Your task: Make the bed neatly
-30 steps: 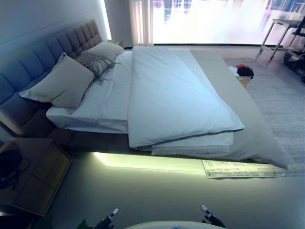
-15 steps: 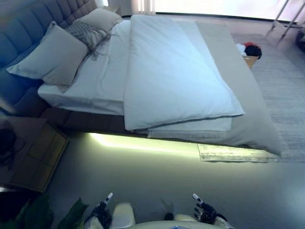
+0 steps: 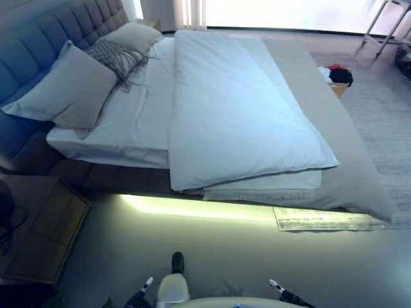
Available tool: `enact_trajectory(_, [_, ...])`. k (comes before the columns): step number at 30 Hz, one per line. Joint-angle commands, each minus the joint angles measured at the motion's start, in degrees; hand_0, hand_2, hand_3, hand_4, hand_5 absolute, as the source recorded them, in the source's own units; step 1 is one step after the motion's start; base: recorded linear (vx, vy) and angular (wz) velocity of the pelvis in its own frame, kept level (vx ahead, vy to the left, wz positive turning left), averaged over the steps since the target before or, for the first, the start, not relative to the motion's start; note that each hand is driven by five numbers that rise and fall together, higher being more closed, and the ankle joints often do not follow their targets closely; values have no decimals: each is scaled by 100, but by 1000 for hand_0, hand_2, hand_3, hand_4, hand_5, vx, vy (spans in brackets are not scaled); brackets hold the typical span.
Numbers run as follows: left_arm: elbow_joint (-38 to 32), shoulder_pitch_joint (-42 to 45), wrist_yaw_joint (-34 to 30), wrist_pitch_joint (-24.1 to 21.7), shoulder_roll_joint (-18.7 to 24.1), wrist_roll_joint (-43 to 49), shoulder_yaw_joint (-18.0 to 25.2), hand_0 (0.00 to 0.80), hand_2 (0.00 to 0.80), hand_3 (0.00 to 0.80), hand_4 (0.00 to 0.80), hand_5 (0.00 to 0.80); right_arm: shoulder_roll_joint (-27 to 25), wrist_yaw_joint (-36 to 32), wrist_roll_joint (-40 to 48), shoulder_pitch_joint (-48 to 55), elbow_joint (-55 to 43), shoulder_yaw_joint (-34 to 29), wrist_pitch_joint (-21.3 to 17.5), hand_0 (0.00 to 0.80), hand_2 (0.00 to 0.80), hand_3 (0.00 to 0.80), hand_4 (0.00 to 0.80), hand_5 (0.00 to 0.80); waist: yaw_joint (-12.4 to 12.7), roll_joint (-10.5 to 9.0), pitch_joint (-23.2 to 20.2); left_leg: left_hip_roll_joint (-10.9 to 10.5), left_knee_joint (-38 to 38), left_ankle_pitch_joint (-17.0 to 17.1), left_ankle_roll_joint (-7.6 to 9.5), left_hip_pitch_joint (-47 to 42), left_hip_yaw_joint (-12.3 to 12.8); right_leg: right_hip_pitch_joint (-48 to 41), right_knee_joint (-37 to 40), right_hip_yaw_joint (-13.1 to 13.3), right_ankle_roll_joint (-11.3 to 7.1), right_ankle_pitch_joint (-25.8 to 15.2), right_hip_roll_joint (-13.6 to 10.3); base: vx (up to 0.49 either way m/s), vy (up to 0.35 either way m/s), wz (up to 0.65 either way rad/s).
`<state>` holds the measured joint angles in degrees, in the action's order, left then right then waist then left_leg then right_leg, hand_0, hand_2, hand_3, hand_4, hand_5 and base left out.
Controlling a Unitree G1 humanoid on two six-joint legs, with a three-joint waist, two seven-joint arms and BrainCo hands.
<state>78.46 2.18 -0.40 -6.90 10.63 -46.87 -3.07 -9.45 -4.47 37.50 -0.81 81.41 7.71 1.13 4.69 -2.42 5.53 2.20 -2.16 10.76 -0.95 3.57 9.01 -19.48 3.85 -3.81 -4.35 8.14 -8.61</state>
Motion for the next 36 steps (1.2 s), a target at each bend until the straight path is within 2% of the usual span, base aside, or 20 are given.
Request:
enact_trajectory(1, [55, -136, -33, -26, -81, 169, 68, 0, 0, 0, 0, 0, -91, -186, -25, -151, -107, 98, -119, 0, 0, 0, 0, 0, 184, 298, -162, 476, 475, -125, -446, 862, -441, -384, -446, -183, -167, 453, 13, 255, 131, -19])
enact_trajectory(5, [134, -111, -121, 61, -2, 331, 194, 0, 0, 0, 0, 0, -22, -376, 188, -200, -333, 64, -217, 0, 0, 0, 0, 0, 213, 204, -228, 538, 1200, -348, -438, 1135, -373, -399, -463, -273, -330, 322, -297, 320, 208, 3])
enact_trajectory(8, [111, -152, -94, 94, -25, 304, 204, 0, 0, 0, 0, 0, 8, -250, 52, -187, -390, 6, -225, 0, 0, 0, 0, 0, 165, 153, -273, 440, 1550, -638, -280, 1214, -258, -340, -639, -222, -447, 232, -499, 282, 249, -11])
enact_trajectory(10, [133, -235, -48, 109, -26, 394, 130, 0, 0, 0, 0, 0, -4, -158, 113, -181, -357, -82, -239, 0, 0, 0, 0, 0, 136, 127, -300, 318, 1636, -809, -134, 1220, -224, -294, -981, -177, -429, 132, -558, 317, 258, 7])
enact_trajectory(11, [162, -275, -48, 103, -16, 445, 82, 0, 0, 0, 0, 0, -7, -108, 162, -180, -336, -136, -259, 0, 0, 0, 0, 0, 121, 96, -312, 231, 1646, -927, -28, 1207, -200, -209, -1335, -147, -432, -117, -625, 276, 189, 16])
enact_trajectory(13, [187, -354, -72, 149, 53, 595, -21, 0, 0, 0, 0, 0, -35, -86, 343, -162, -301, -235, -335, 0, 0, 0, 0, 0, 22, 47, -291, -6, 1566, -1119, 188, 1025, -227, 386, -2247, -17, -439, -908, -706, 297, 158, 20])
enact_trajectory(14, [176, -364, -64, 181, 88, 667, -45, 0, 0, 0, 0, 0, -52, -92, 411, -159, -295, -255, -376, 0, 0, 0, 0, 0, -54, 52, -261, -68, 1500, -1151, 239, 880, -229, 771, -2548, 58, -407, -1110, -655, 298, 125, 29])
enact_trajectory(15, [173, -396, -42, 187, 128, 656, -57, 0, 0, 0, 0, 0, -70, -108, 464, -176, -327, -245, -381, 0, 0, 0, 0, 0, -146, 78, -186, -93, 1407, -1186, 269, 661, -205, 1332, -2667, -7, -336, -1189, -628, 255, 61, 32])
enact_trajectory(16, [167, -442, -19, 187, 182, 591, -60, 0, 0, 0, 0, 0, -99, -140, 575, -212, -339, -202, -418, 0, 0, 0, 0, 0, -241, 136, -82, -55, 1277, -1183, 252, 402, -145, 1872, -2612, -151, -205, -1100, -547, 188, 7, 18])
enact_trajectory(17, [165, -457, -15, 186, 199, 557, -61, 0, 0, 0, 0, 0, -113, -157, 611, -235, -338, -183, -418, 0, 0, 0, 0, 0, -266, 157, -39, -24, 1238, -1178, 226, 312, -120, 1983, -2505, -225, -151, -1049, -505, 197, -121, 5])
enact_trajectory(18, [161, -530, -21, 170, 243, 467, -55, 0, 0, 0, 0, 0, -139, -177, 722, -307, -356, -142, -428, 0, 0, 0, 0, 0, -311, 172, 89, 1, 1152, -1222, 157, 98, -57, 2329, -1814, -528, -69, -1010, -416, 160, -237, -2])
enact_trajectory(20, [108, -603, -44, 145, 287, 374, -56, 0, 0, 0, 0, 0, -149, -149, 768, -413, -394, -141, -453, 0, 0, 0, 0, 0, -394, 42, 242, -157, 1150, -1501, 88, -69, 12, 2895, -615, -827, -300, -1692, -481, 167, -315, -8])
enact_trajectory(21, [48, -647, -28, 130, 312, 251, -76, 0, 0, 0, 0, 0, -143, -87, 742, -478, -443, -137, -427, 0, 0, 0, 0, 0, -445, 37, 321, -154, 1182, -1647, 48, -130, 9, 3099, -169, -912, -378, -1951, -490, 101, -258, -16])
enact_trajectory(22, [-46, -693, -13, 126, 336, 80, -72, 0, 0, 0, 0, 0, -138, -16, 690, -568, -492, -119, -398, 0, 0, 0, 0, 0, -478, 36, 404, -110, 1232, -1775, 44, -169, 26, 3269, -145, -916, -371, -2013, -512, 52, -223, -2])
enact_trajectory(24, [-158, -651, 100, 92, 299, -240, -122, 0, 0, 0, 0, 0, -116, 177, 535, -603, -571, -50, -339, 0, 0, 0, 0, 0, -476, 1, 441, 55, 1491, -1951, 72, -207, 192, 3130, -355, -901, -304, -1718, -443, 120, -229, 32])
enact_trajectory(25, [-176, -554, 176, 70, 201, -203, -32, 0, 0, 0, 0, 0, -104, 223, 353, -588, -606, -37, -271, 0, 0, 0, 0, 0, -442, -43, 396, 64, 1588, -1854, 8, -264, 88, 2981, -447, -930, -296, -1721, -454, 221, -206, 72])
enact_trajectory(27, [-160, -398, 51, 0, 99, -148, -18, 0, 0, 0, 0, 0, -141, 83, 574, -513, -615, -22, -425, 0, 0, 0, 0, 0, -441, -78, 352, 151, 1604, -1851, -62, -411, 47, 2815, -630, -987, -304, -1675, -462, 258, -125, 79])
enact_trajectory(28, [-106, -353, -95, -11, 27, 86, 40, 0, 0, 0, 0, 0, -146, -30, 569, -504, -636, -48, -451, 0, 0, 0, 0, 0, -441, -79, 300, 236, 1465, -1819, -96, -617, 15, 2716, -618, -1032, -300, -1678, -457, 307, -80, 48])
enact_trajectory(31, [-47, -308, -57, -6, -53, 297, 65, 0, 0, 0, 0, 0, -181, -64, 369, -506, -612, -71, -395, 0, 0, 0, 0, 0, -446, -48, 194, 266, 1094, -1809, -165, -943, -43, 2595, -534, -1050, -302, -1678, -416, 238, -45, -8])
enact_trajectory(36, [10, -230, 0, 90, 25, 551, 31, 0, 0, 0, 0, 0, -203, -95, 634, -538, -567, -134, -445, 0, 0, 0, 0, 0, -433, 59, 82, 378, 863, -1745, -307, -1303, 44, 2550, -673, -1301, -306, -1590, -466, 209, -56, -3])
